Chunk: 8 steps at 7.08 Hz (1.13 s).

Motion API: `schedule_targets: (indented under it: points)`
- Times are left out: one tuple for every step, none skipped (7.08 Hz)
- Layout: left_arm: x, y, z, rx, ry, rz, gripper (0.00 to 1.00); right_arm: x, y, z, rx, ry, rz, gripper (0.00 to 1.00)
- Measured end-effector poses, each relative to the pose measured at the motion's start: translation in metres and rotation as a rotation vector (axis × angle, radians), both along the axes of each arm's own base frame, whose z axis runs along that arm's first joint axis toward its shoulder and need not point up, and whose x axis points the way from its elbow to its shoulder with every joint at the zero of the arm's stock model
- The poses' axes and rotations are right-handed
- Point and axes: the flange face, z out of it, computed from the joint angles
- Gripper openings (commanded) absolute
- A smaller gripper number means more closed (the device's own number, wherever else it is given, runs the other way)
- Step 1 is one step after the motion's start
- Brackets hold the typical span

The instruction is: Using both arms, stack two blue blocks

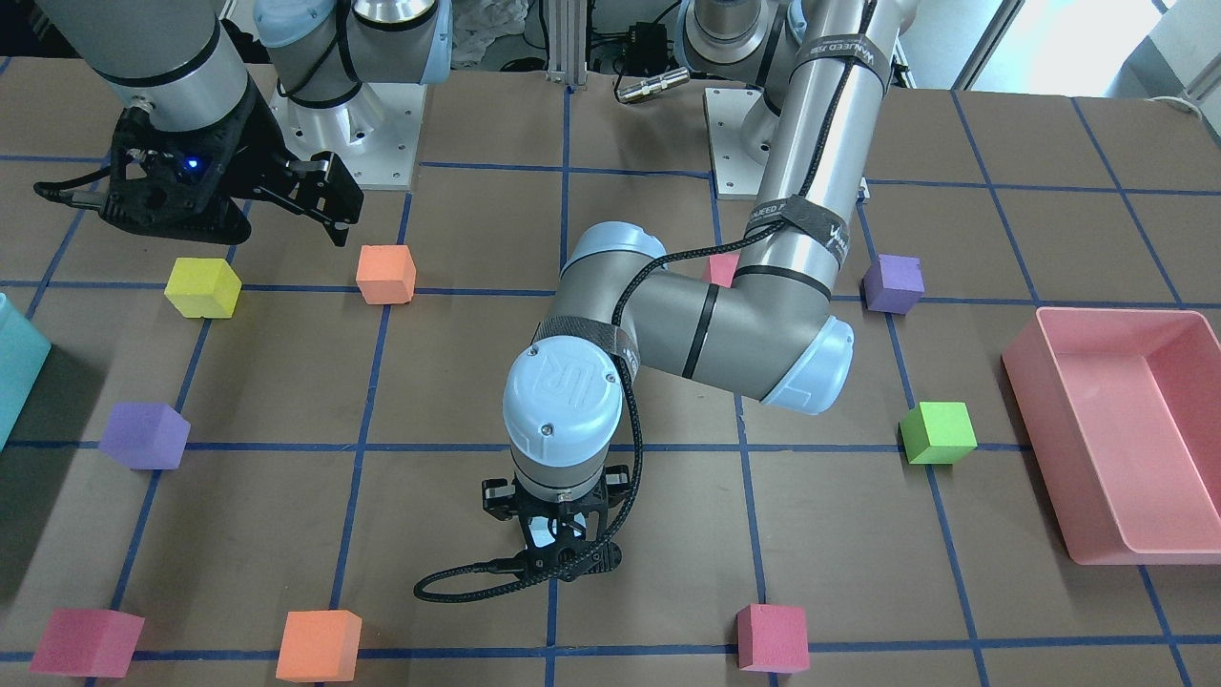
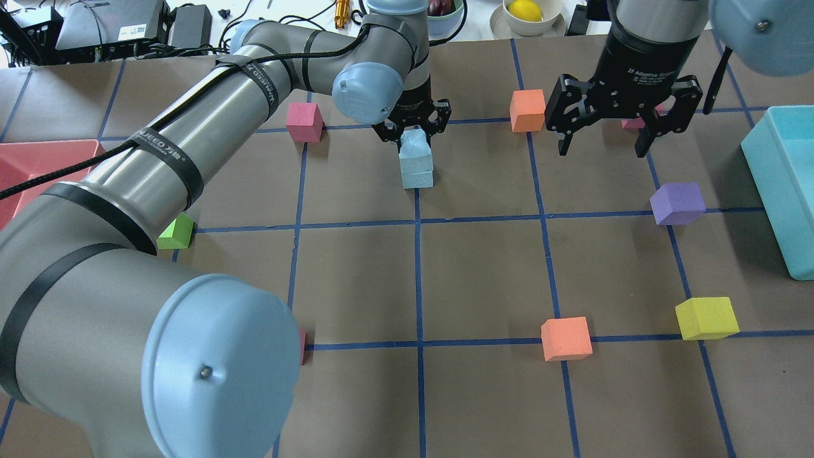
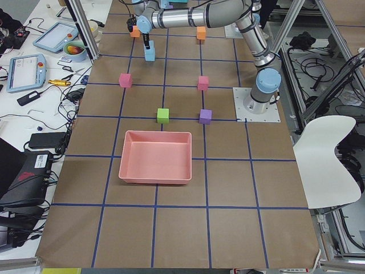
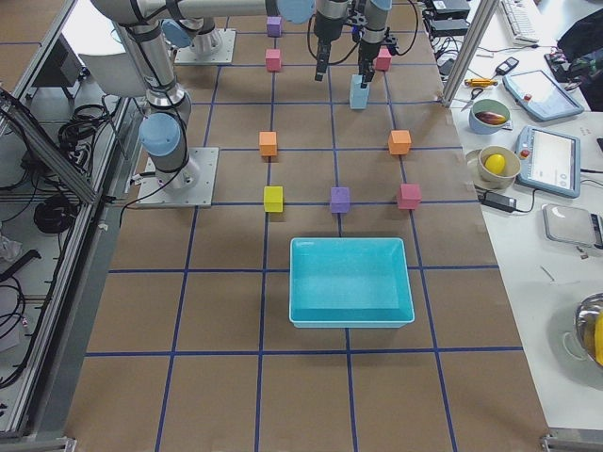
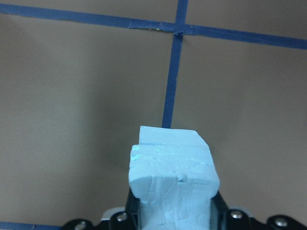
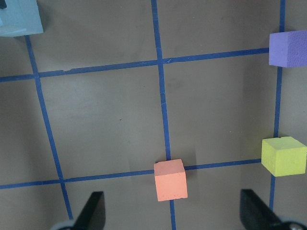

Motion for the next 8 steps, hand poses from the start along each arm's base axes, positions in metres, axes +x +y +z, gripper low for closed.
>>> schedule_targets:
  points:
    - [0.000,-0.001,-0.002,0.000,-0.005,0.002,1.00,0.000,0.000,0.000,0.001,0.000,0.000,1.00]
    - [0.000,-0.001,0.003,-0.006,-0.001,0.008,1.00,0.000,0.000,0.000,0.001,0.000,0.000,1.00]
    - [0.001,0.000,0.017,-0.019,0.015,0.012,1.00,0.000,0.000,0.000,0.001,0.000,0.000,1.00]
    - [0.010,0.000,0.040,-0.027,0.038,0.023,1.00,0.000,0.001,0.000,0.001,0.001,-0.002,1.00]
    - [0.028,0.001,0.070,-0.023,0.050,0.025,1.00,0.000,0.001,0.000,0.001,0.001,-0.004,1.00]
    - [0.055,0.008,0.103,-0.010,0.039,-0.007,1.00,0.000,0.001,0.000,0.000,0.001,-0.004,1.00]
    - [0.089,0.020,0.137,0.010,-0.001,-0.070,1.00,0.000,0.001,0.000,0.000,0.001,-0.001,1.00]
    - [0.124,0.037,0.169,0.039,-0.042,-0.132,1.00,0.000,0.000,0.000,-0.001,0.001,0.000,1.00]
